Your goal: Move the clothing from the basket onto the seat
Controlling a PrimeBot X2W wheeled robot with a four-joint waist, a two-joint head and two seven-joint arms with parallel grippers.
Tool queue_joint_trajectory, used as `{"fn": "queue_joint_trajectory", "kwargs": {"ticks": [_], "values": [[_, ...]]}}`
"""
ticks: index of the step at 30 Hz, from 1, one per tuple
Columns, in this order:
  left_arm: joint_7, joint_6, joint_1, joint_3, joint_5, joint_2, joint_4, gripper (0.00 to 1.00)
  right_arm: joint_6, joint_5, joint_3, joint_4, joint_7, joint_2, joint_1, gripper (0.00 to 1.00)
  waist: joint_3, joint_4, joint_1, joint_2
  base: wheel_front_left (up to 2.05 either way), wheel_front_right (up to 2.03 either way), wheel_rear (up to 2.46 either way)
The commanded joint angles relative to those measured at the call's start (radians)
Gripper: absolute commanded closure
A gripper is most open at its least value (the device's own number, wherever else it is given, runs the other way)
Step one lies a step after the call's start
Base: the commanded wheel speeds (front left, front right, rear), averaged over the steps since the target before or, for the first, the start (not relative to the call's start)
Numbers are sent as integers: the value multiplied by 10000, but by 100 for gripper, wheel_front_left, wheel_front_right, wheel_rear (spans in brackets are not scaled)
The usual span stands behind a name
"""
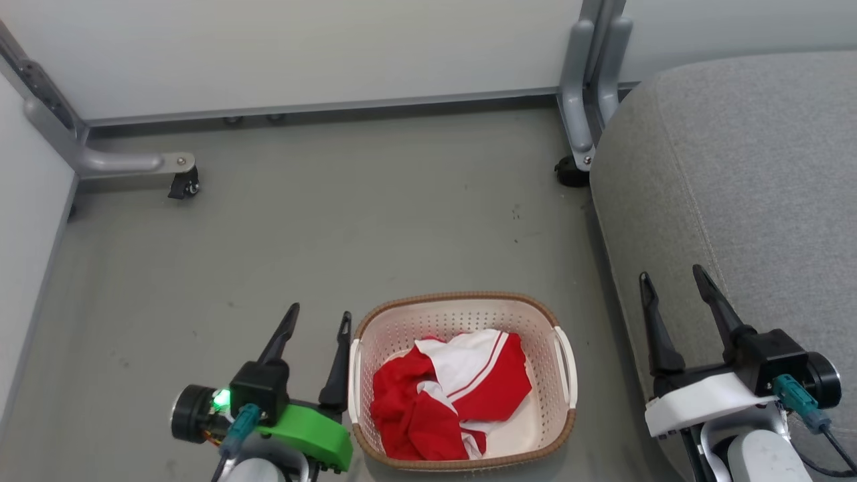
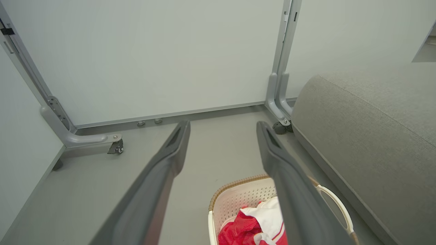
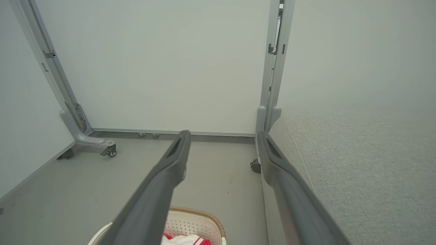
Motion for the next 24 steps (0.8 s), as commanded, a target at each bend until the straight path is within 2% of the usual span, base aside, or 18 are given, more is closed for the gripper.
{"fn": "queue_joint_trajectory", "kwargs": {"ticks": [1, 14, 18, 24], "values": [[-29, 1, -389, -281, -6, 17, 250, 0, 2, -50, -23, -83, -43, -22, -232, 0, 705, -62, 0, 0, 0, 0, 0], [73, 437, -3797, -3888, -193, 36, 3441, 0, 2, -12, 26, -861, -113, -196, -1748, 0, 3841, -485, 0, 0, 0, 0, 0], [384, 289, -4811, -4877, -436, 35, 4406, 0, 2, -109, 85, -1044, -176, -303, -2184, 0, 4842, -708, 0, 0, 0, 0, 0], [1010, 312, -6090, -5985, -839, 42, 5750, 0, 2, 8, 255, -1075, -306, -284, -2745, 0, 6036, -1127, 0, 0, 0, 0, 0]]}}
